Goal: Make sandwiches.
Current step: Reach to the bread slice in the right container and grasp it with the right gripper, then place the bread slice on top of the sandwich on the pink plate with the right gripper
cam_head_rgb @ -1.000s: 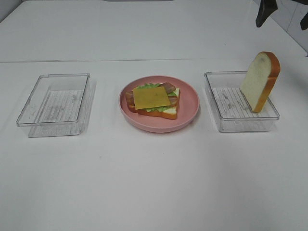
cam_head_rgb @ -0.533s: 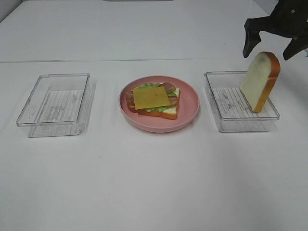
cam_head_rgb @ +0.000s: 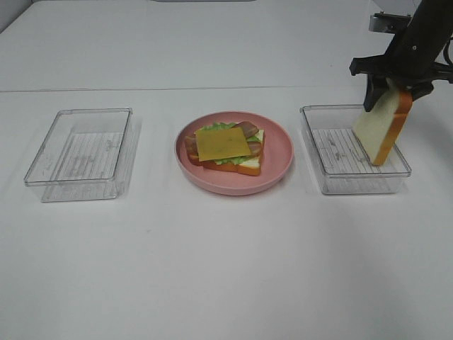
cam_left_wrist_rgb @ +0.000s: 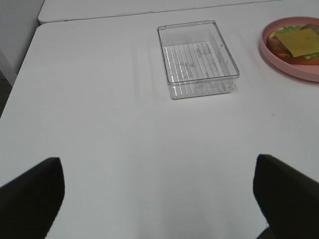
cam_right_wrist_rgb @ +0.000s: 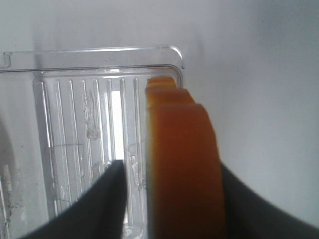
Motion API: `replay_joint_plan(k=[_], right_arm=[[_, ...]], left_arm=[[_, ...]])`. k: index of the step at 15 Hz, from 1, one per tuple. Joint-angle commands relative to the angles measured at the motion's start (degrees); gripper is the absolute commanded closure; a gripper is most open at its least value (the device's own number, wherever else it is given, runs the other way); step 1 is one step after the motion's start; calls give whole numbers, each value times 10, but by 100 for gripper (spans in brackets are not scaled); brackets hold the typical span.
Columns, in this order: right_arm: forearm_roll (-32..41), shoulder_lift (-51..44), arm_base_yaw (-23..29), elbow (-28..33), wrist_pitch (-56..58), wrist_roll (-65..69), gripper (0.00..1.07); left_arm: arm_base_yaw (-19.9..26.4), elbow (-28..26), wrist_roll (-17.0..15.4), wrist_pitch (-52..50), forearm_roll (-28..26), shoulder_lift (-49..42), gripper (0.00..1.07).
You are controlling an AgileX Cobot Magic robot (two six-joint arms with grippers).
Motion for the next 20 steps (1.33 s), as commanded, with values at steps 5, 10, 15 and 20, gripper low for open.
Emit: replay_joint_plan(k=[5, 10, 15, 20], right_arm=[[7, -14, 0, 0, 18, -11, 107], [23, -94, 1, -9, 30, -17, 107], [219, -136, 7, -9, 47, -77, 107], [231, -133, 107, -9, 32, -84, 107]], left_arm=[[0, 1, -3, -2, -2, -8, 12], [0, 1, -3, -2, -2, -8, 12], [0, 1, -3, -2, -2, -8, 12], [0, 1, -3, -2, -2, -8, 12]])
